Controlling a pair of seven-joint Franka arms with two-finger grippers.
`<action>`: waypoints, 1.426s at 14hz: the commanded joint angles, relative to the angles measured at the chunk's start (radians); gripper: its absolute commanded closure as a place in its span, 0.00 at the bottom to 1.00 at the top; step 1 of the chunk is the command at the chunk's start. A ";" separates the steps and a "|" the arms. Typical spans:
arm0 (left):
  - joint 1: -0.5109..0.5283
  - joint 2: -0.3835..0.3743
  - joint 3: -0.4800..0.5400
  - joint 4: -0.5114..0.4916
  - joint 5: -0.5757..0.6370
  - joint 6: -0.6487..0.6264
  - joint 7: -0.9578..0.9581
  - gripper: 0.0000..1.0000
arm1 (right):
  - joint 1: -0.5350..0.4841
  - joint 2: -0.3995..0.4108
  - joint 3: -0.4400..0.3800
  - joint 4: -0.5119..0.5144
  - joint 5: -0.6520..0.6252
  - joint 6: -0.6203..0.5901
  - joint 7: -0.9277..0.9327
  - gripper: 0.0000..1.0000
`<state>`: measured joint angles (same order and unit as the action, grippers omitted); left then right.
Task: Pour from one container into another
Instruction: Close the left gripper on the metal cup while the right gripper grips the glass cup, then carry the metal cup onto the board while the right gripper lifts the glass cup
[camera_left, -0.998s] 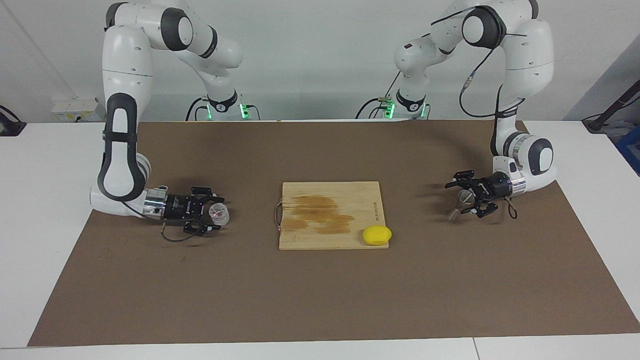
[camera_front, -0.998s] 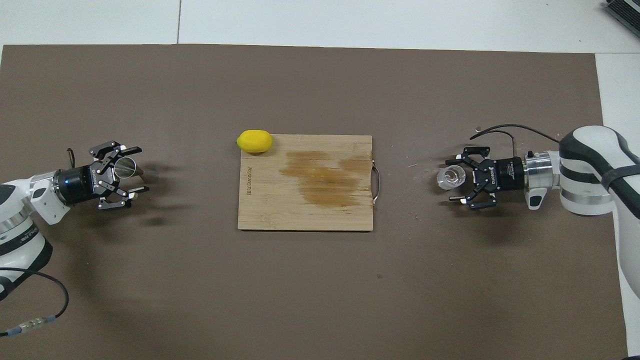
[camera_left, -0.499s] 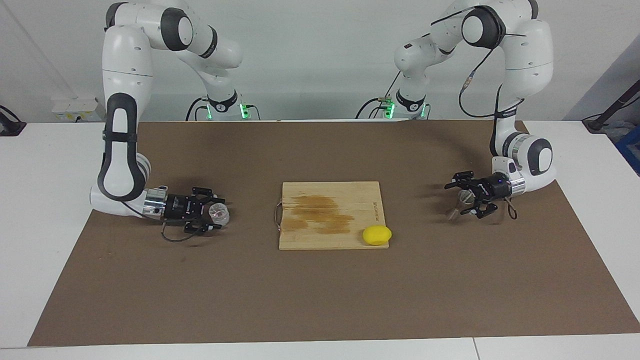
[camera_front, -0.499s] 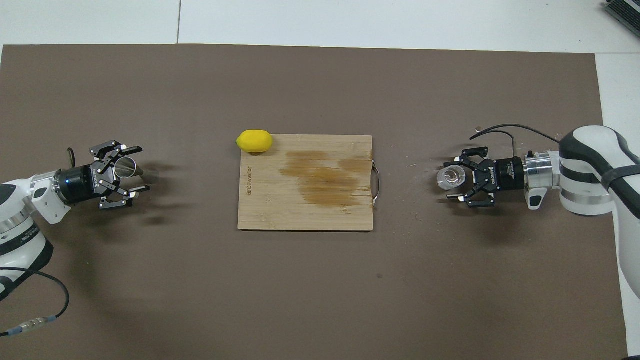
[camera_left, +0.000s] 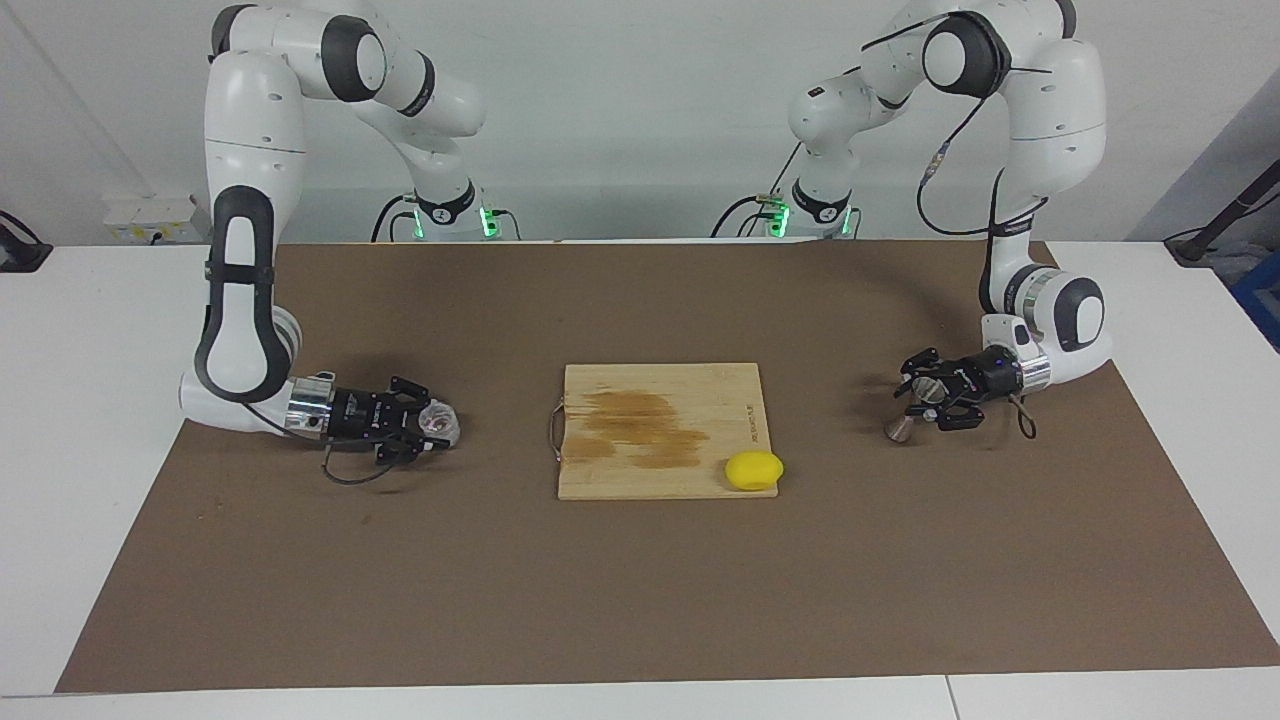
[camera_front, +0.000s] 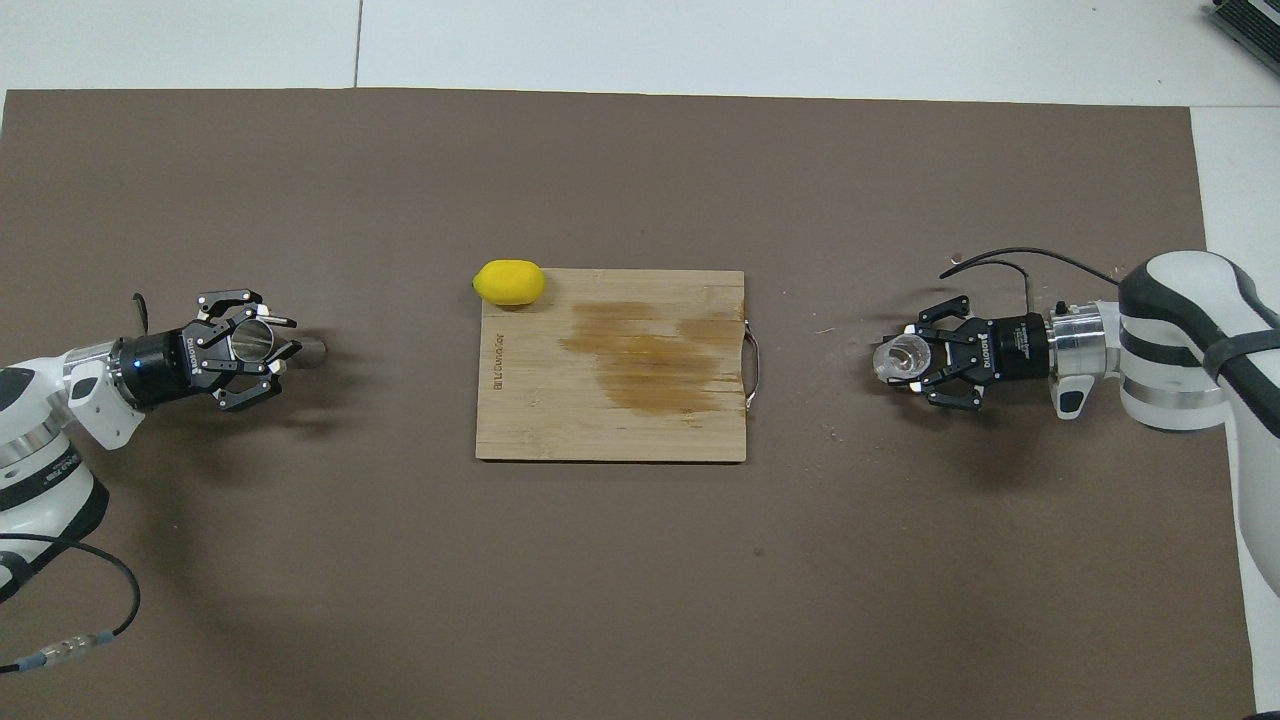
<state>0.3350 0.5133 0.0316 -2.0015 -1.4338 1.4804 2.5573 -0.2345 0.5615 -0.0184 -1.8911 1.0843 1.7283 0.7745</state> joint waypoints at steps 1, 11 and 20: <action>-0.025 -0.004 0.007 -0.002 -0.025 0.018 0.017 1.00 | -0.008 0.002 0.005 0.012 0.020 -0.010 -0.009 1.00; -0.211 -0.071 -0.001 -0.017 -0.034 0.003 -0.216 1.00 | -0.014 -0.049 0.000 0.014 0.003 -0.027 -0.004 1.00; -0.454 -0.128 -0.001 -0.085 -0.252 0.023 -0.171 1.00 | -0.020 -0.218 -0.006 -0.011 -0.041 -0.027 0.081 1.00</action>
<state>-0.0591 0.4188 0.0145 -2.0453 -1.6213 1.4809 2.3488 -0.2435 0.4100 -0.0302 -1.8709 1.0638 1.7124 0.8062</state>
